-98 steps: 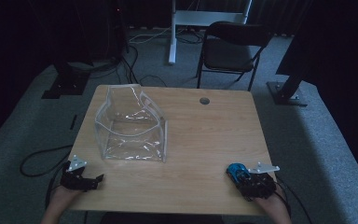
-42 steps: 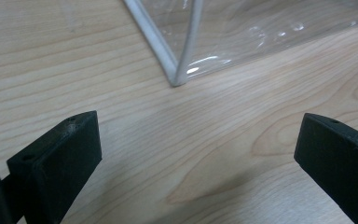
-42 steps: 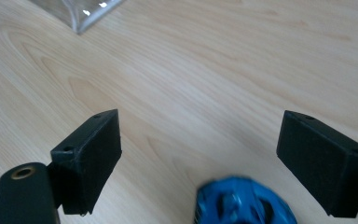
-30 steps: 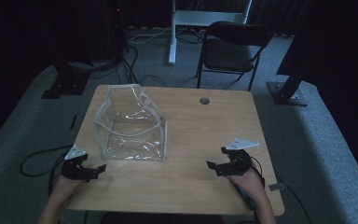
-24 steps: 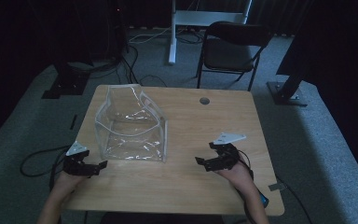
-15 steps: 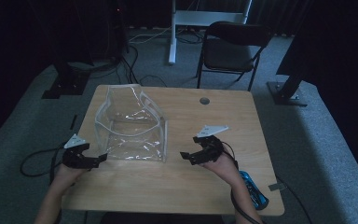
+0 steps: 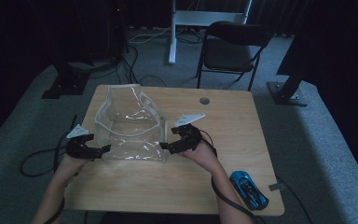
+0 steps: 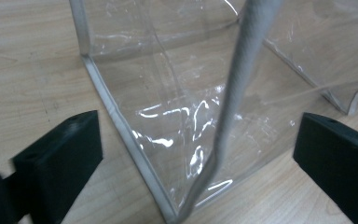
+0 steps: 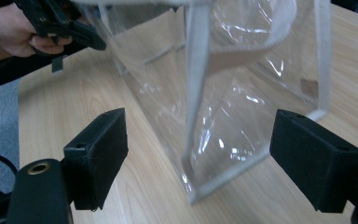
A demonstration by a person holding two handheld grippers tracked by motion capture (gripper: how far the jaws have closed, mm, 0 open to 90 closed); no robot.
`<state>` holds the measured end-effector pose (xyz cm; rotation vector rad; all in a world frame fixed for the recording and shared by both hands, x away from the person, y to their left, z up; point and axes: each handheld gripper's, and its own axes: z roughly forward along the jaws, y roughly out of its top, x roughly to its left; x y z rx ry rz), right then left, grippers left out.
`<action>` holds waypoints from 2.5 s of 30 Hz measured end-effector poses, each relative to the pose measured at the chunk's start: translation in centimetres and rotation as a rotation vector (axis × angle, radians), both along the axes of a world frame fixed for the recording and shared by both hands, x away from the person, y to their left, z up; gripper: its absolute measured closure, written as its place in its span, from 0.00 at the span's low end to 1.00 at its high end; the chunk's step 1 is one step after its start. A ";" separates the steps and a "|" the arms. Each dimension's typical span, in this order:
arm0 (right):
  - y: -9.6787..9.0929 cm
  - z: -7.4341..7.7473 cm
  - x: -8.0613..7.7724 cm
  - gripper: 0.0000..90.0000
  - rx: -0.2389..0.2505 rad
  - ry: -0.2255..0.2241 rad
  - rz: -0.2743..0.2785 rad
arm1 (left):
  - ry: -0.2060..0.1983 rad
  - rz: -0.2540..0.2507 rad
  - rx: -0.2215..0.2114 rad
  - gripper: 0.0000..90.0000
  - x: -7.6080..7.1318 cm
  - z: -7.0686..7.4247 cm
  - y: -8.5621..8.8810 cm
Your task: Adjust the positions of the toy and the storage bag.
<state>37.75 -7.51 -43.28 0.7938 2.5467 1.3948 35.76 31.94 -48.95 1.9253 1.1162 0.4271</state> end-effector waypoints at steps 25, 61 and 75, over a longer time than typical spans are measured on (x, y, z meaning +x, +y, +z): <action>1.9 0.1 0.9 0.76 0.005 -0.012 0.028 | -0.038 -0.071 -0.042 0.62 0.2 0.1 -1.2; -2.2 0.1 -0.7 0.94 -0.034 -0.044 -0.010 | -0.047 -0.089 -0.084 0.95 0.1 -0.2 -4.9; -5.4 0.1 -1.5 0.94 -0.036 -0.048 -0.059 | -0.041 -0.148 -0.075 0.95 0.5 0.0 -8.0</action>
